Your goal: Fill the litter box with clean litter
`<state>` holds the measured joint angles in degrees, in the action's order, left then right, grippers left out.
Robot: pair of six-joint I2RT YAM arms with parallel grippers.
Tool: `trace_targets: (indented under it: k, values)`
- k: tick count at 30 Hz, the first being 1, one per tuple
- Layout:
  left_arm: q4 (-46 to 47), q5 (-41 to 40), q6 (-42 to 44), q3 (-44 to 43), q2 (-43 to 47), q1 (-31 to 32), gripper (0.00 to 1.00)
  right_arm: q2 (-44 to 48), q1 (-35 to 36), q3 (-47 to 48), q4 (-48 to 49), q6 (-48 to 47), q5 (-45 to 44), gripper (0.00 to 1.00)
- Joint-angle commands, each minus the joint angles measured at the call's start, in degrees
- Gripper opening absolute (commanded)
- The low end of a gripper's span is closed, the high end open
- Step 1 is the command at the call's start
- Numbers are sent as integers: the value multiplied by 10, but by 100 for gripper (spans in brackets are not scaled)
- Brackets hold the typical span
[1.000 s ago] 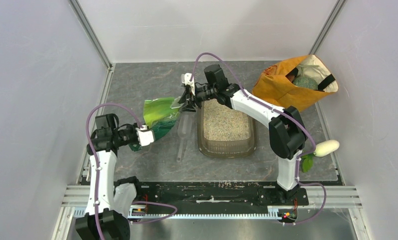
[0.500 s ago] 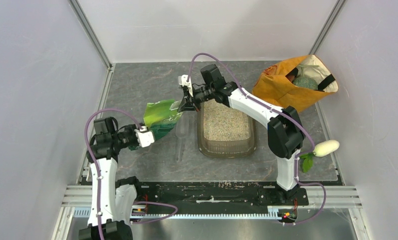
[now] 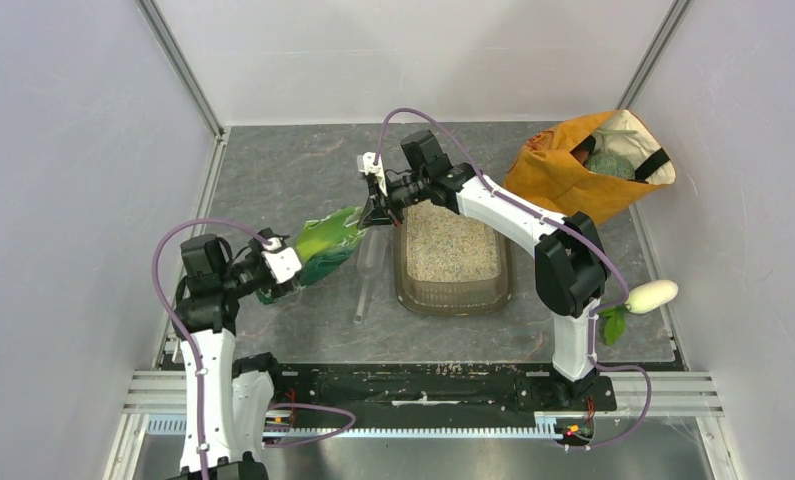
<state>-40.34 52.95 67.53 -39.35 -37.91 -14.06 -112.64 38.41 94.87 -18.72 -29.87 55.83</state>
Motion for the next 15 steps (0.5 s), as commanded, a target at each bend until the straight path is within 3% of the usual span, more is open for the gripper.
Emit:
trace_targets:
  k: [1, 8, 15]
  values:
    - [86, 23, -150, -16, -7, 1, 79, 22, 5, 12, -11, -7, 9, 0]
    - [162, 3, -262, -34, -34, 31, 77, 24, 5, 11, -27, -20, 9, 0]
    - [186, -28, -282, -37, -45, 78, 76, 23, 5, 17, -30, -21, 9, 0]
